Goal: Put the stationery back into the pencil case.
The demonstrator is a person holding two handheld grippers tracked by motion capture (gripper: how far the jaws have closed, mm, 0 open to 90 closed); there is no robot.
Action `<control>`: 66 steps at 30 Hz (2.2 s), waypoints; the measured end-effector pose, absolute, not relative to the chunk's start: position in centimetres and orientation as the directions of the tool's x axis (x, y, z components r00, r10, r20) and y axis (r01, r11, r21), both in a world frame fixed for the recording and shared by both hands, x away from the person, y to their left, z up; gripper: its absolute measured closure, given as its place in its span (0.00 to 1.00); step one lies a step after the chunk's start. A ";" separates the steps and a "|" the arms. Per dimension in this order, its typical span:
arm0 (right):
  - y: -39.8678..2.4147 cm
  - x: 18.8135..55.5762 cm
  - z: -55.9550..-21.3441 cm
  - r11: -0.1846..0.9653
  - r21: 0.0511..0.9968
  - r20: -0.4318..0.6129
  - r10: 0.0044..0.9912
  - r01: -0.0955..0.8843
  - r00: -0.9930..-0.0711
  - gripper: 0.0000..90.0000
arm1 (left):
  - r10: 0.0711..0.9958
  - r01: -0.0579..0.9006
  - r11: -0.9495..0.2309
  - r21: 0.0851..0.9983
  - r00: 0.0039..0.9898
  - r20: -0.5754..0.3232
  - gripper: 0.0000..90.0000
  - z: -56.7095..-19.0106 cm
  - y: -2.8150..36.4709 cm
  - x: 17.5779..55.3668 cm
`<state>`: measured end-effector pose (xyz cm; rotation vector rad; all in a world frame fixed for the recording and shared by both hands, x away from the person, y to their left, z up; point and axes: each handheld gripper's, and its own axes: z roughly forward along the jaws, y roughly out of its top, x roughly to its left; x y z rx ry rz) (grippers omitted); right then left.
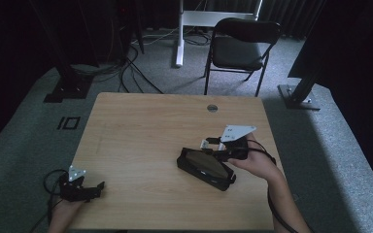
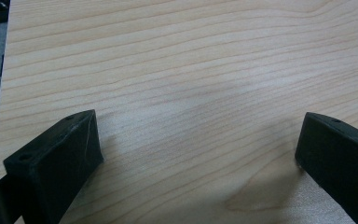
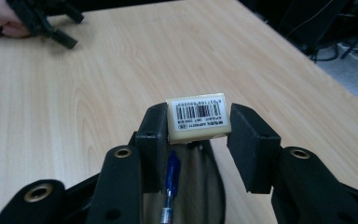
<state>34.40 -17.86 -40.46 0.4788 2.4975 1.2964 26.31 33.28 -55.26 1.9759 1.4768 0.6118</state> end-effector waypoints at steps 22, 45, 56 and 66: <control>-16.5 35.0 -44.2 0.667 0.712 -0.073 0.382 0.221 -0.921 0.65 | 0.960 0.689 -0.209 0.694 0.278 0.013 0.00 -55.3 33.3 26.3; -14.8 35.5 -46.3 0.789 0.576 -0.112 0.336 0.214 -0.935 0.65 | 0.961 0.689 -0.209 0.694 0.278 0.013 0.00 -55.3 33.3 26.3; -13.8 35.5 -46.7 0.836 0.515 -0.131 0.296 0.190 -0.946 0.65 | 0.960 0.689 -0.209 0.694 0.278 0.013 0.00 -55.3 33.3 26.3; -13.1 35.8 -47.2 0.871 0.458 -0.144 0.268 0.175 -0.953 0.64 | 0.960 0.689 -0.209 0.694 0.278 0.013 0.00 -55.3 33.3 26.3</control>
